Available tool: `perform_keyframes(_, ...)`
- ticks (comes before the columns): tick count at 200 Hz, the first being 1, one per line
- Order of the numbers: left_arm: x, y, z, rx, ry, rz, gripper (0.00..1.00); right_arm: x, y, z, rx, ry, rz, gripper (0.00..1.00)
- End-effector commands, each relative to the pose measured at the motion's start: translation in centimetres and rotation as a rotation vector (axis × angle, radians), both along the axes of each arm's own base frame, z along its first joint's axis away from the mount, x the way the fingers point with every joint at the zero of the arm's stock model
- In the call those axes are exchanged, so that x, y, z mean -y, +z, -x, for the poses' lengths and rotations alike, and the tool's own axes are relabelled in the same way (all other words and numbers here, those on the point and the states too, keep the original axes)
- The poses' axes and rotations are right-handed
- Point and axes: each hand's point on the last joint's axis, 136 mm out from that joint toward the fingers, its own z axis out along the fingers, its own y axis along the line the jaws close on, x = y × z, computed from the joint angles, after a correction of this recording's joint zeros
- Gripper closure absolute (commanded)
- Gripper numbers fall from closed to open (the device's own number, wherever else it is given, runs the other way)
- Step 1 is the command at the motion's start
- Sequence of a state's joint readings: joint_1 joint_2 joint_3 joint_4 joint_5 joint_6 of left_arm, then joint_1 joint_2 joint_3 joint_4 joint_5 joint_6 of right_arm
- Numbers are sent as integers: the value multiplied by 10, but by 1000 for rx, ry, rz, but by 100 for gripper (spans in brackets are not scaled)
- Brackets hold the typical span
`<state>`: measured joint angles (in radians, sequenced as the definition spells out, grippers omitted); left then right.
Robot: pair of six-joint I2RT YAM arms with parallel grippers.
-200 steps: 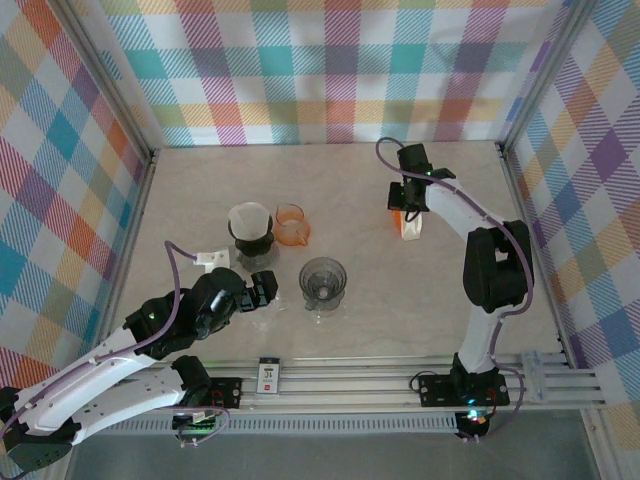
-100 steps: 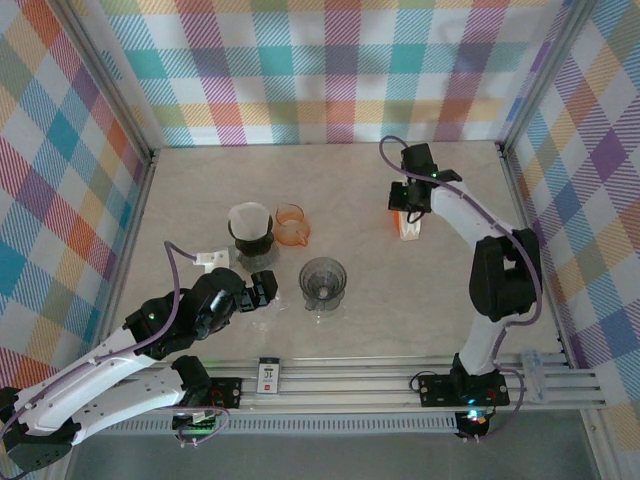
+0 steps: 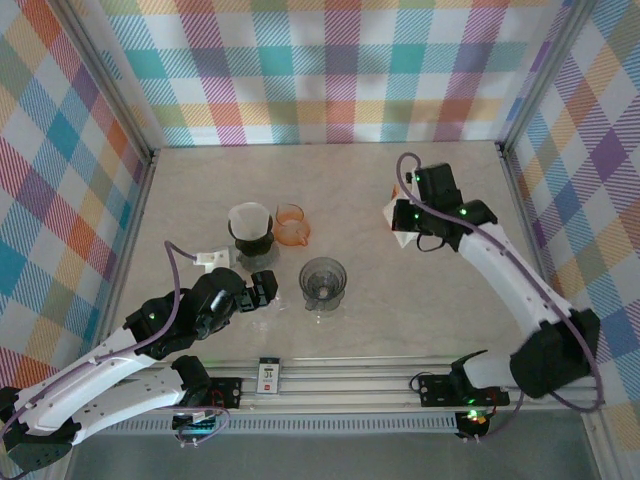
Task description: Place the coffee filter in the dripper
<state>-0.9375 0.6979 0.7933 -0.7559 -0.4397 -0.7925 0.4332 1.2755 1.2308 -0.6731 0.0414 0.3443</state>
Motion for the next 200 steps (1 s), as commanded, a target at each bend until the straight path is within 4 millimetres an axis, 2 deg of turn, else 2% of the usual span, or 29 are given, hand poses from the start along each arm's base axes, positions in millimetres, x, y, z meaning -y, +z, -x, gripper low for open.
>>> perform_keyframes(1,3,4,-3,13,0,-2,0,-16,19,48,-22,106,-48,100)
perform_keyframes(30,5,2,-3,1,-5,-8,0,-41,52,101,-46,286,-121,100)
perform_keyframes(54,6,1,-3,-1,-7,-9,0,-62,61,135,-105,413,-105,100)
perform_keyframes(75,7,1,-3,-1,-7,-5,0,-80,64,152,-136,493,-58,100)
perform_keyframes(97,6,0,-3,-5,-6,-6,0,-91,66,159,-160,538,2,100)
perform_keyframes(128,3,1,-1,-11,-4,-17,0,-103,54,159,-211,567,88,100)
perform_keyframes(200,3,6,2,-5,-27,-9,0,-126,40,142,-246,620,223,100)
